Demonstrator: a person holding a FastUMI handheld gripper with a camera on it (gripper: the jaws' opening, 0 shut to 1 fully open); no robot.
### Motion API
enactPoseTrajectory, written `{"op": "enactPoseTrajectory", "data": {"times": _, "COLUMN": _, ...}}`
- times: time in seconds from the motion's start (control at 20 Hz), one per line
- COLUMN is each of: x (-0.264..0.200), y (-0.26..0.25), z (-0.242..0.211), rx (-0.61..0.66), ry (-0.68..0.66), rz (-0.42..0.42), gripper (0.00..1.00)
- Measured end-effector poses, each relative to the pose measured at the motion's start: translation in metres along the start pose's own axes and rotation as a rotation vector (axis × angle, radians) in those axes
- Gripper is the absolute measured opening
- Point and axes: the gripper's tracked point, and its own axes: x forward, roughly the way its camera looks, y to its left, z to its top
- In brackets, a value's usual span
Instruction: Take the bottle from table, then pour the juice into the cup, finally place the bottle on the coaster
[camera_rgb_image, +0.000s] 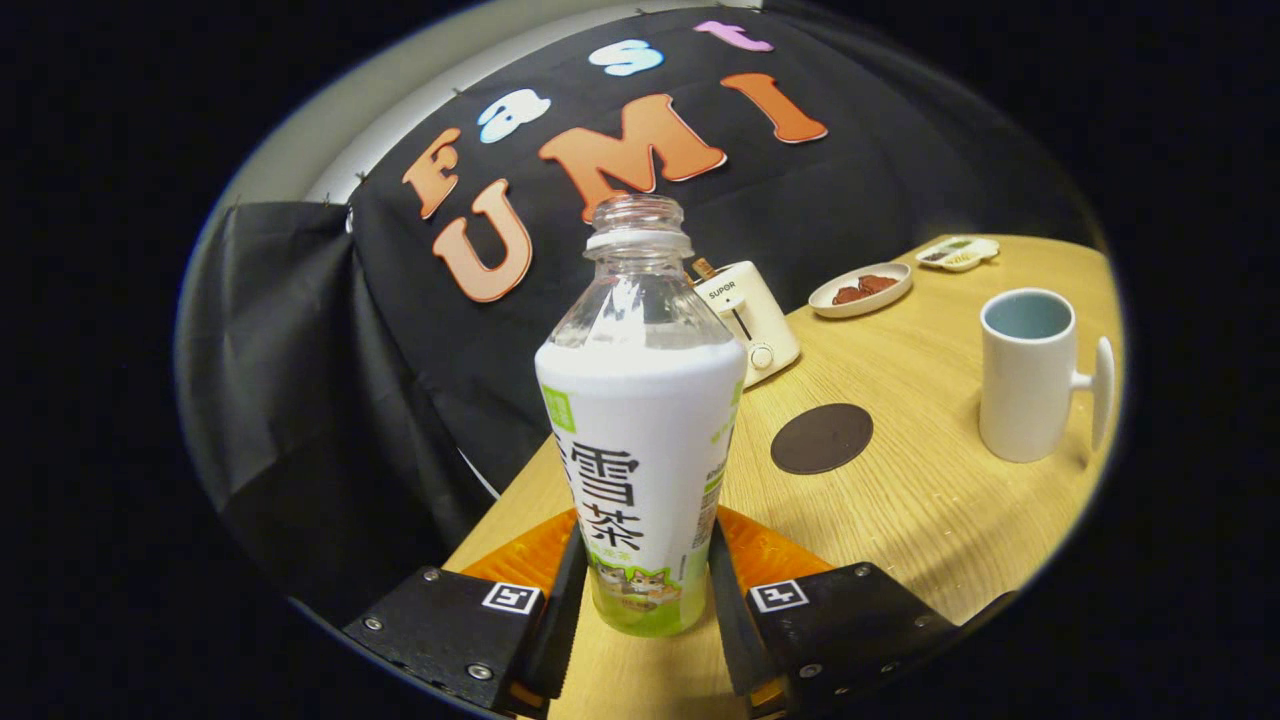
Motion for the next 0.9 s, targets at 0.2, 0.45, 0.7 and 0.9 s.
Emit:
{"op": "enactPoseTrajectory", "data": {"times": 0.2, "x": -0.005, "y": -0.002, "z": 0.013, "rx": 0.187, "ry": -0.029, "rz": 0.025, "gripper": 0.61}}
{"op": "enactPoseTrajectory", "data": {"times": 0.45, "x": -0.005, "y": -0.017, "z": 0.036, "rx": 0.378, "ry": -0.076, "rz": 0.028, "gripper": 0.61}}
{"op": "enactPoseTrajectory", "data": {"times": 0.7, "x": -0.002, "y": -0.043, "z": 0.048, "rx": 0.566, "ry": -0.117, "rz": 0.019, "gripper": 0.61}}
{"op": "enactPoseTrajectory", "data": {"times": 0.9, "x": 0.002, "y": -0.052, "z": 0.058, "rx": 0.709, "ry": -0.146, "rz": 0.04, "gripper": 0.61}}
